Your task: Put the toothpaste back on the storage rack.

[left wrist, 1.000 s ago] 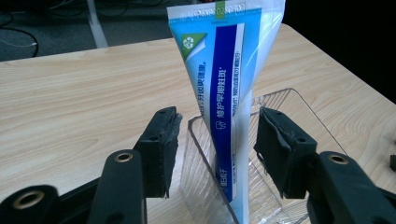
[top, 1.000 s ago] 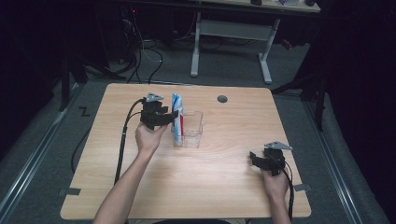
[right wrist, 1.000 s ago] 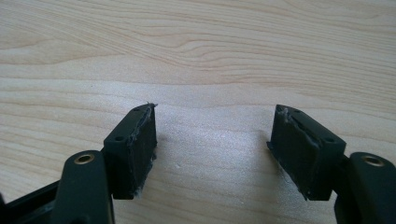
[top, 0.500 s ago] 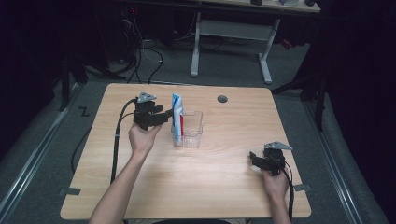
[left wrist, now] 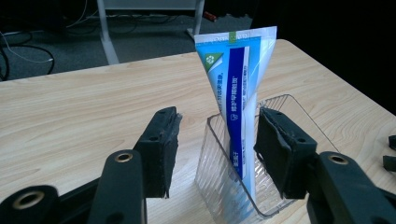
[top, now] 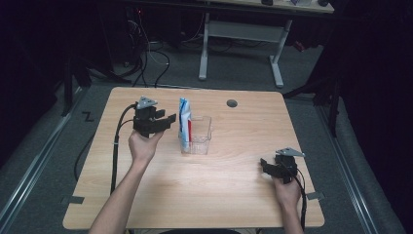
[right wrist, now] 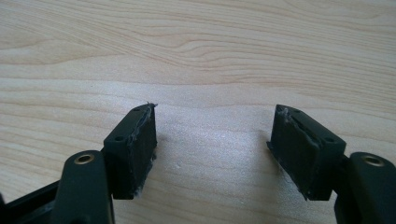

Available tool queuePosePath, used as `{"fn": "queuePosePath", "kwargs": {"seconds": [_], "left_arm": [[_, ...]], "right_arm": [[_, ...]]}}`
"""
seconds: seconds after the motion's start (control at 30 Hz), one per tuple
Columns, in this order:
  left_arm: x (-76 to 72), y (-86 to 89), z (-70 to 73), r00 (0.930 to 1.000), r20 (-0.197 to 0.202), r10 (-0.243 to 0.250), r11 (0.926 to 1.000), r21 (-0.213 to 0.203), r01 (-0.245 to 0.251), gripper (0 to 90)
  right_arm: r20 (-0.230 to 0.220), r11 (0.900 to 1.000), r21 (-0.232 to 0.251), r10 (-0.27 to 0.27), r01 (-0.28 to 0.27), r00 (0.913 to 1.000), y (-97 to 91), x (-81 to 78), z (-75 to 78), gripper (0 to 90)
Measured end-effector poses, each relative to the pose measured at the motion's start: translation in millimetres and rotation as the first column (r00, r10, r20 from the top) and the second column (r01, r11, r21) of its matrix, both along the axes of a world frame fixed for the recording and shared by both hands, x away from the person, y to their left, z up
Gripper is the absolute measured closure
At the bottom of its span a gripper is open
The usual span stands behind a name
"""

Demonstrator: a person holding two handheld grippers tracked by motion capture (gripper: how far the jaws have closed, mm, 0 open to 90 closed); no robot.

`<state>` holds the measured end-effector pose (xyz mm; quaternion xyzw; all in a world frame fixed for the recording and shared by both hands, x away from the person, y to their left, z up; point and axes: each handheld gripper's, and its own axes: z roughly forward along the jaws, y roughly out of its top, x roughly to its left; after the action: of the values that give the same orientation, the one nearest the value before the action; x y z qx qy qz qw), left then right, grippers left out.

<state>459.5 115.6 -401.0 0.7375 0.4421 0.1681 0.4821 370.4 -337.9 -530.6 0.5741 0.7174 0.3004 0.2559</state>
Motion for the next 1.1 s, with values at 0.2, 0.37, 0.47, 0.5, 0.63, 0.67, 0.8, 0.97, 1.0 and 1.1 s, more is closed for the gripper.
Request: {"fn": "queuePosePath", "kwargs": {"seconds": [0.2,0.37,0.47,0.5,0.63,0.67,0.8,0.97,1.0,1.1], "left_arm": [[-3.7,6.3,-1.1,1.0000,-0.001,0.008,1.0000,-0.004,-0.008,48.6],[-6.8,11.0,-0.9,0.9999,0.002,0.013,0.9999,-0.006,-0.013,48.7],[-8.4,12.8,-0.8,0.9999,0.001,0.013,0.9999,-0.004,-0.013,48.7],[-9.0,13.2,-0.5,0.9999,0.003,0.012,0.9999,0.000,-0.012,48.7],[-11.6,16.0,0.4,0.9998,0.008,0.015,0.9999,0.003,-0.015,48.6],[-12.4,17.1,0.5,0.9998,0.010,0.016,0.9999,0.000,-0.016,48.7],[-15.0,20.7,0.2,0.9998,0.010,0.020,0.9998,-0.001,-0.020,48.7],[-17.4,24.1,0.7,0.9996,0.008,0.025,0.9997,-0.004,-0.025,48.9],[-18.7,25.4,1.0,0.9995,0.013,0.027,0.9996,-0.004,-0.027,48.8],[-20.0,27.3,1.2,0.9994,0.015,0.031,0.9995,-0.010,-0.031,48.5]], "right_arm": [[-0.001,1.0000,0.001,-0.001,0.001,1.0000,0.1,0.0,0.0,31.6],[-0.001,1.0000,0.001,-0.001,0.001,1.0000,0.1,0.0,0.0,31.6],[-0.001,1.0000,0.001,-0.001,0.001,1.0000,0.1,0.0,0.1,31.6],[-0.001,1.0000,0.001,-0.002,0.002,1.0000,0.1,0.0,0.1,31.6],[-0.001,1.0000,0.001,-0.001,0.001,1.0000,0.1,0.0,0.1,31.6],[-0.001,1.0000,0.001,-0.001,0.001,1.0000,0.1,0.0,0.0,31.6],[-0.001,1.0000,0.001,-0.001,0.001,1.0000,0.1,0.0,0.1,31.6],[0.000,1.0000,0.000,-0.001,0.001,1.0000,0.0,0.1,0.0,31.6],[-0.001,1.0000,0.001,-0.002,0.002,1.0000,0.1,0.0,0.1,31.6],[-0.001,1.0000,0.000,-0.001,0.001,1.0000,0.1,0.0,0.0,31.7]]}}
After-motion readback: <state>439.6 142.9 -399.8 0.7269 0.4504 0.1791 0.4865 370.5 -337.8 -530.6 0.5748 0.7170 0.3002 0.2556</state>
